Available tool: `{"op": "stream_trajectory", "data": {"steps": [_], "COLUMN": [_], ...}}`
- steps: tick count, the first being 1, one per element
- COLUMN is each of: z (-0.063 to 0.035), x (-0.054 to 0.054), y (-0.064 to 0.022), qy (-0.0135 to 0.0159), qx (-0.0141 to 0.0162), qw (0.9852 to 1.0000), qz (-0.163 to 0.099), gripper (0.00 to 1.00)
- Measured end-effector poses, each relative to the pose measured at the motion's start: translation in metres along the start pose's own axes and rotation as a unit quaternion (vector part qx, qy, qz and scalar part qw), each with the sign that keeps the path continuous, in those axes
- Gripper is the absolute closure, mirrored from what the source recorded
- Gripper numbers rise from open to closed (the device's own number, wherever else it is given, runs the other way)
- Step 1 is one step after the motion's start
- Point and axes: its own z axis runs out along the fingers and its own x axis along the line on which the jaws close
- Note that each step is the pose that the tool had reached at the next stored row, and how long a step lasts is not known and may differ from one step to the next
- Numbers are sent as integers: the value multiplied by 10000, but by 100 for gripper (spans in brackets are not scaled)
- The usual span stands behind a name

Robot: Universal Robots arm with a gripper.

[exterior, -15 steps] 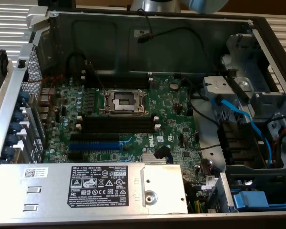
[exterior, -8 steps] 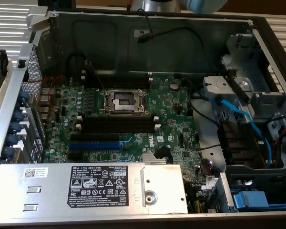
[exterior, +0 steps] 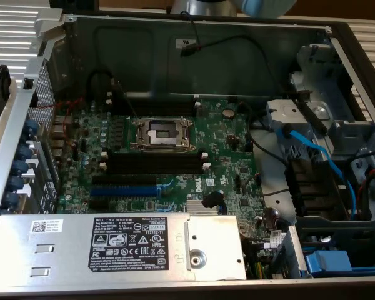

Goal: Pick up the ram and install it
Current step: 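Reach for the ram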

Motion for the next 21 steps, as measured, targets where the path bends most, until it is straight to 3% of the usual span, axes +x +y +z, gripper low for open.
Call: {"op": "stream_trajectory", "data": {"steps": [5, 8, 9, 12, 13, 14, 18, 21], "z": [11, 17, 18, 21, 22, 22, 35, 49], "x": [207, 310, 336, 392, 406, 424, 506, 570], "y": [56, 82, 87, 101, 110, 116, 142, 144], "qy": [-1, -5, -7, -23, -32, -46, -130, -240], "qx": [15, 62, 94, 256, 295, 313, 325, 336], "qw": [10000, 10000, 10000, 9997, 9996, 9995, 9994, 9991], "qz": [0, 1, 2, 6, 7, 7, 6, 6], "gripper": [90, 90, 90, 90, 90, 90, 90, 90]}}
